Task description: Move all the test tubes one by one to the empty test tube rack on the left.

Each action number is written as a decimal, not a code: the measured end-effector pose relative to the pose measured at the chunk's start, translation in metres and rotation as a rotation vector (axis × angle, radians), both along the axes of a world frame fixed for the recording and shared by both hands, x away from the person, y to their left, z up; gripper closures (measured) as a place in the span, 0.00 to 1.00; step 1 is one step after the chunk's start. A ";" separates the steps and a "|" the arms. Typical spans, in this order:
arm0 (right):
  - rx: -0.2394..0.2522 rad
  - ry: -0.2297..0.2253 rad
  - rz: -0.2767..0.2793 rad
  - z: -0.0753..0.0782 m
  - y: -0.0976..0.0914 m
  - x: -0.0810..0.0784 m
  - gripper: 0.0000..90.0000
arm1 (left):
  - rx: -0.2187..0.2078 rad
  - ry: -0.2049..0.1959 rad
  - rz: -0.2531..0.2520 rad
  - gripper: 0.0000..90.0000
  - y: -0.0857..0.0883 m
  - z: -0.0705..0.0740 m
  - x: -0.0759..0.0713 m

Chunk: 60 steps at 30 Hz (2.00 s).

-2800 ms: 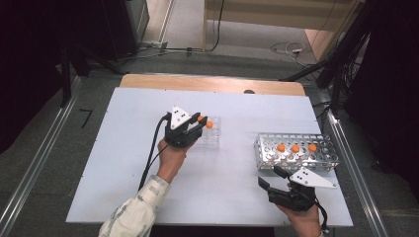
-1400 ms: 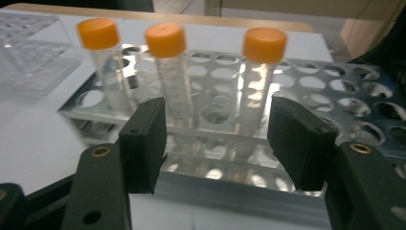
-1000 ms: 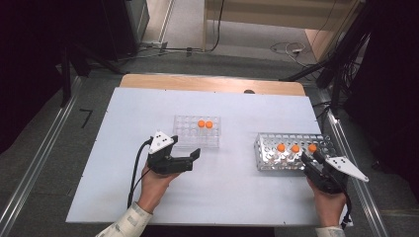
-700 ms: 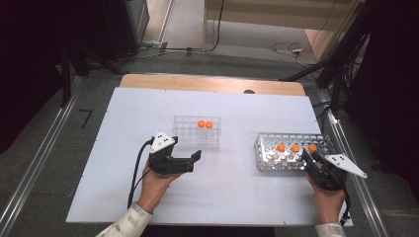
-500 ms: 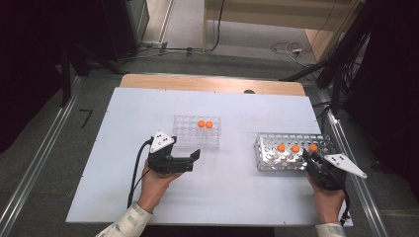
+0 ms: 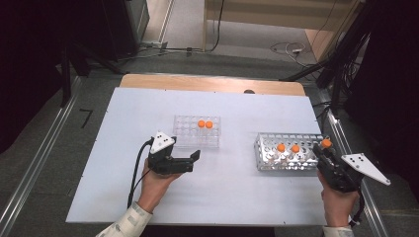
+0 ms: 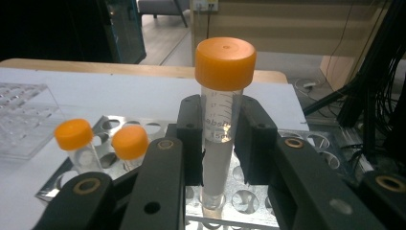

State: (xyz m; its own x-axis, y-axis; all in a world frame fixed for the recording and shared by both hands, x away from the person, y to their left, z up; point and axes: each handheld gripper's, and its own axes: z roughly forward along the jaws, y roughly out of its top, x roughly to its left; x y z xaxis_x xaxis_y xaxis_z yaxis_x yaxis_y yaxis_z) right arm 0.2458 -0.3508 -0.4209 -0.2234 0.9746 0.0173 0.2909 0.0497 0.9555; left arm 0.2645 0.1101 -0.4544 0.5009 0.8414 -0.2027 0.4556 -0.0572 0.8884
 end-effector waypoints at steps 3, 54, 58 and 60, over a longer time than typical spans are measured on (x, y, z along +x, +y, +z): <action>0.006 -0.013 0.015 0.007 0.000 -0.009 0.79 | -0.005 0.001 -0.001 0.05 0.000 0.001 -0.001; -0.034 0.151 0.521 -0.030 0.160 -0.010 0.80 | -0.024 -0.074 -0.088 0.09 -0.021 0.012 -0.018; -0.050 0.158 0.551 -0.032 0.176 -0.006 0.80 | -0.029 -0.090 -0.109 0.10 -0.027 0.017 -0.023; -0.058 0.162 0.567 -0.033 0.185 -0.005 0.80 | -0.030 -0.103 -0.121 0.12 -0.029 0.019 -0.026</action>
State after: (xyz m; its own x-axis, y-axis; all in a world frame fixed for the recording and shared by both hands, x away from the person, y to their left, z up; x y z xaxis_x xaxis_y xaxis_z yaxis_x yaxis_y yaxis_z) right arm 0.2403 -0.1660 -0.4538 -0.7088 0.7039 0.0453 0.3456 0.2905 0.8923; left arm 0.2390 0.0806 -0.4354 0.6177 0.7680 -0.1694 0.3532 -0.0784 0.9323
